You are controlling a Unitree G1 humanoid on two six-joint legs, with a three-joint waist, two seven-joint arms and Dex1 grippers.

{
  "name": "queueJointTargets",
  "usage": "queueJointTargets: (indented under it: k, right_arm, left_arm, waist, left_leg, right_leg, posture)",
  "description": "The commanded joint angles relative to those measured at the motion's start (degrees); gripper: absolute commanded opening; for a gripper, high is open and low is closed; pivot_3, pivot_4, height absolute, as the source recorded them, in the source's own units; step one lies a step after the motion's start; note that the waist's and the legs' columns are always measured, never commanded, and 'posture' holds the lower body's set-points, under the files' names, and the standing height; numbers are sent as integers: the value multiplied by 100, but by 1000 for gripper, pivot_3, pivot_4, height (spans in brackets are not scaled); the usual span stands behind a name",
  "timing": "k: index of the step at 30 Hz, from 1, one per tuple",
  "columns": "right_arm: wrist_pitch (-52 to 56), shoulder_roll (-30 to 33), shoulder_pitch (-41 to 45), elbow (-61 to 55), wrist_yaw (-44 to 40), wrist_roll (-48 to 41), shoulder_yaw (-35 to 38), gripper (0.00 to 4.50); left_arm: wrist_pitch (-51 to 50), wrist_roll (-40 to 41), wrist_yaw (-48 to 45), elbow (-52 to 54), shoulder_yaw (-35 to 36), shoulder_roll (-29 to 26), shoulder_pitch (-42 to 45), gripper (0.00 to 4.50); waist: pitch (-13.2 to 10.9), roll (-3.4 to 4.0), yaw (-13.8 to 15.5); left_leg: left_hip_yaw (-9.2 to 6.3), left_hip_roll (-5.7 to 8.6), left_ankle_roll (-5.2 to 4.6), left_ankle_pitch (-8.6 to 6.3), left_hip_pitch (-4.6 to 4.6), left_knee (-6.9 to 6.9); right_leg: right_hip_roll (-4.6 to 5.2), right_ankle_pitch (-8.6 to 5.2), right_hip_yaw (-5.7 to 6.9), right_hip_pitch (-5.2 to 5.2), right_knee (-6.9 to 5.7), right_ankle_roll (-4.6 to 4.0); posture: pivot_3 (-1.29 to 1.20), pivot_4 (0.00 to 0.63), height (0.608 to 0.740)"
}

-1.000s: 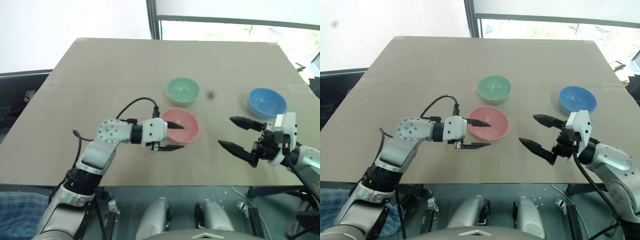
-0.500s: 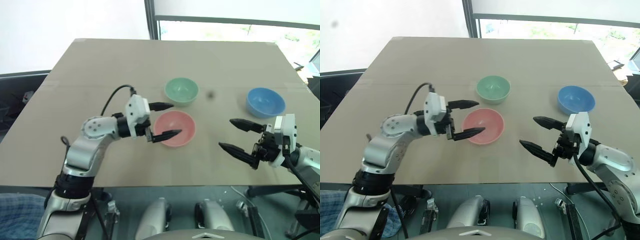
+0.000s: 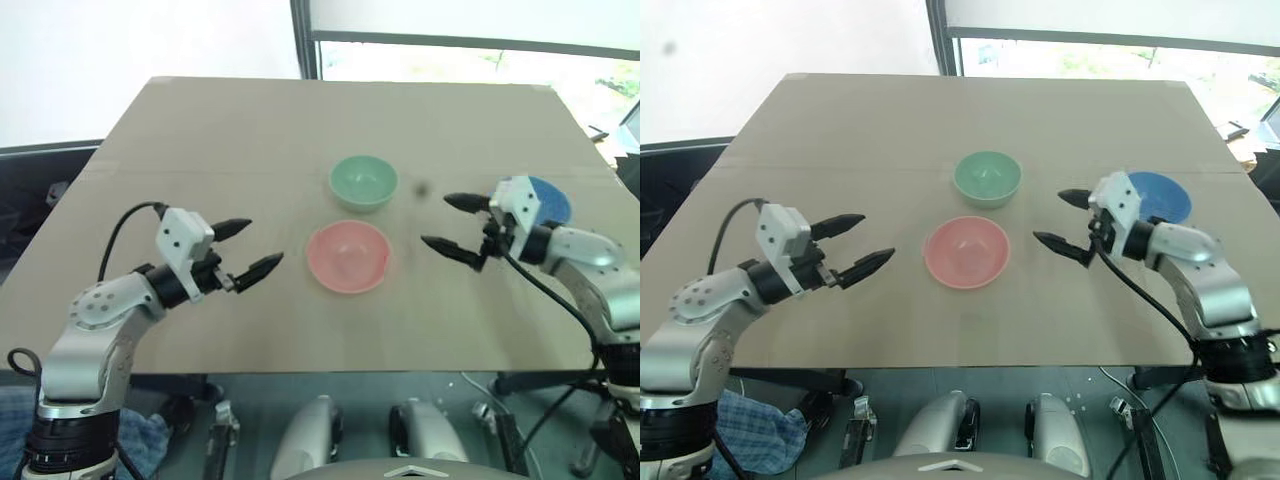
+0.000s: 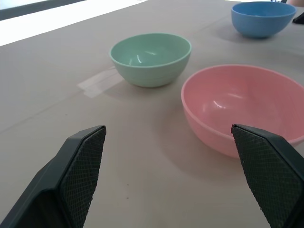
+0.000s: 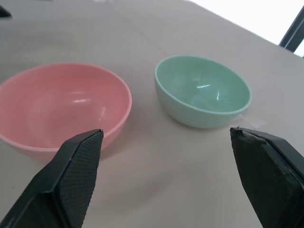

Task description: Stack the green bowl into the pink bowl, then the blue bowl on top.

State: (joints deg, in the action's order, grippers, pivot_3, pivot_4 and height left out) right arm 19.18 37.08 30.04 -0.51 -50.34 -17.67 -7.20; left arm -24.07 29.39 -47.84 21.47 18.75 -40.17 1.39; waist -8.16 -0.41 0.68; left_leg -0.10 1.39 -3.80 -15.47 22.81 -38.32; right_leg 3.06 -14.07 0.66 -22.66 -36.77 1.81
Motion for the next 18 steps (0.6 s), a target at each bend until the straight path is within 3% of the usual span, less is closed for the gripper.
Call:
queueJointTargets:
  k: [1,11,18]
  right_arm:
    - [-192,-273,820,825,124,787,-497,4500]
    - [-694,-1494,2883,3183,201,1856,-1109,4500]
    - [-1363,-1956,3441,4216,136,2464,-1433,4500]
  left_arm:
    - [-38,310,-44,362,366,-99,-156,4479]
    - [-6,485,15,720,467,-40,-661,4479]
    - [17,516,71,745,462,-42,-715,4479]
  waist:
    - [0,0,-12]
    - [-1,2,-83]
    - [-3,6,-174]
  left_leg:
    - [1,0,0,0,0,0]
    - [-1,8,5,0,6,15]
    - [-1,9,17,7,2,27]
  right_leg:
    - [0,-2,-1,0,1,-4]
    - [3,4,1,-8,6,5]
    - [1,5,0,-18,-2,5]
  posture:
    - [0,150,740]
    - [0,150,740]
    - [0,150,740]
